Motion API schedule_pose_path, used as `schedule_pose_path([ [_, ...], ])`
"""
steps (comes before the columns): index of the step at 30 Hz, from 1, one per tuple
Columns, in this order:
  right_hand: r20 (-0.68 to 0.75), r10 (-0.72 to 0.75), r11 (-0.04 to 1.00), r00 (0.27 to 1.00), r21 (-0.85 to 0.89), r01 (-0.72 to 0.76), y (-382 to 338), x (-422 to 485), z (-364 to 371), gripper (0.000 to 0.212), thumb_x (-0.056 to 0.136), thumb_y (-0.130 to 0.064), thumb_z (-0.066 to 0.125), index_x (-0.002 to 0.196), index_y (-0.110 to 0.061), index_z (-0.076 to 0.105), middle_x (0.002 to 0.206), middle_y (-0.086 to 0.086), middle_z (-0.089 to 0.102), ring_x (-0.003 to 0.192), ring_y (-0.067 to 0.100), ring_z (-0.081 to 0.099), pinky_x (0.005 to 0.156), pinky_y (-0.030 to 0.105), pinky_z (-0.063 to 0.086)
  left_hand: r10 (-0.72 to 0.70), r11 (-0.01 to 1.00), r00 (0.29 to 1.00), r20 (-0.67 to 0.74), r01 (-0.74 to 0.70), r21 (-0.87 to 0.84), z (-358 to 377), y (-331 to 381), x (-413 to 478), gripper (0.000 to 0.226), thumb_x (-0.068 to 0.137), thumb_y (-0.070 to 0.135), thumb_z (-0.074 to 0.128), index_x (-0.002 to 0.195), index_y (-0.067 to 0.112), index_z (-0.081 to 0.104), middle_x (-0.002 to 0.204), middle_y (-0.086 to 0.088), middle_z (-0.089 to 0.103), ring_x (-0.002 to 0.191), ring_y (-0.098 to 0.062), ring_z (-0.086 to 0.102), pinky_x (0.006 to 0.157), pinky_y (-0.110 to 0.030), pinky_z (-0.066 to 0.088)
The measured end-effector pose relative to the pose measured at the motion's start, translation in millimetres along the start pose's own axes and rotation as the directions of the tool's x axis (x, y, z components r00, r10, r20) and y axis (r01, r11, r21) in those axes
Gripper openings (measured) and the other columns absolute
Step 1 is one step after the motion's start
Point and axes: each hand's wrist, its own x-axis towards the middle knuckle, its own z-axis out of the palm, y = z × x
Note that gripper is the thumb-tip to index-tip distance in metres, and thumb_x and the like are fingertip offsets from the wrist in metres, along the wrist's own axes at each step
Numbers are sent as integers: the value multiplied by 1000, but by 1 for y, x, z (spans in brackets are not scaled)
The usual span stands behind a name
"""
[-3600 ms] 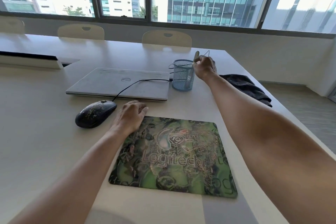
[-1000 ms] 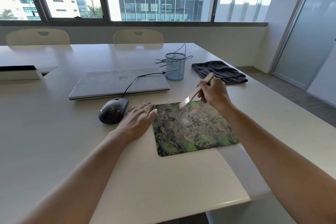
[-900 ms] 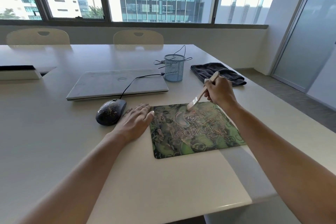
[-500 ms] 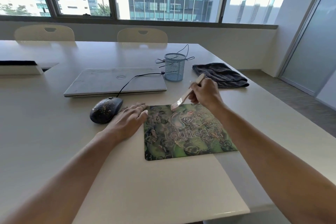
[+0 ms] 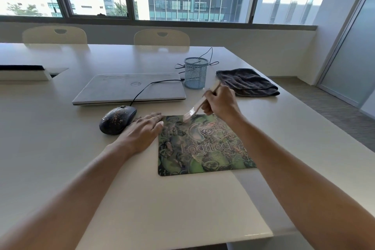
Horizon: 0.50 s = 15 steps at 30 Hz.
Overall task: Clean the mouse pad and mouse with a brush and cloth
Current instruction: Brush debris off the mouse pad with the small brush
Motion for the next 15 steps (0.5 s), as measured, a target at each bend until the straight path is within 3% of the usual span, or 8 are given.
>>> schedule_pose_path([
  [6,-118,-78,935,990,-354,32,10,4,-41,30,94,-18,50,93,10,63,75,19,68,39,5,56,39,11,46,6,1000,1000,16,-7,14,0,-2,0,46,99,31,30,143,15,35,153,-1,28,141,-12,22,115,-27,14],
  [9,-168,-142,867,976,-496,41,6,7,-49,30,93,-20,49,90,6,64,79,21,70,61,27,67,54,24,53,0,999,1000,28,-1,42,1,-2,1,53,98,42,30,144,16,32,153,0,26,142,-12,20,115,-29,14],
  [11,-160,-155,903,975,-423,75,0,5,-41,30,94,-19,49,93,6,64,76,19,69,55,20,65,49,20,51,-8,998,999,46,5,70,2,0,1,62,94,52,28,145,17,28,154,1,23,142,-11,18,116,-30,12],
  [13,-107,-100,971,989,-229,74,-5,1,-26,29,95,-18,49,93,8,63,67,13,66,39,5,57,43,18,52,-12,995,998,69,5,99,2,-1,1,68,91,58,25,147,18,24,156,2,18,143,-10,13,116,-30,9],
  [15,-54,-41,996,998,-78,36,-6,-2,-12,32,95,-19,49,88,8,63,58,5,61,32,1,53,39,14,48,-14,993,995,94,2,121,3,-2,1,73,89,62,22,148,19,19,157,2,14,144,-10,8,117,-30,5],
])
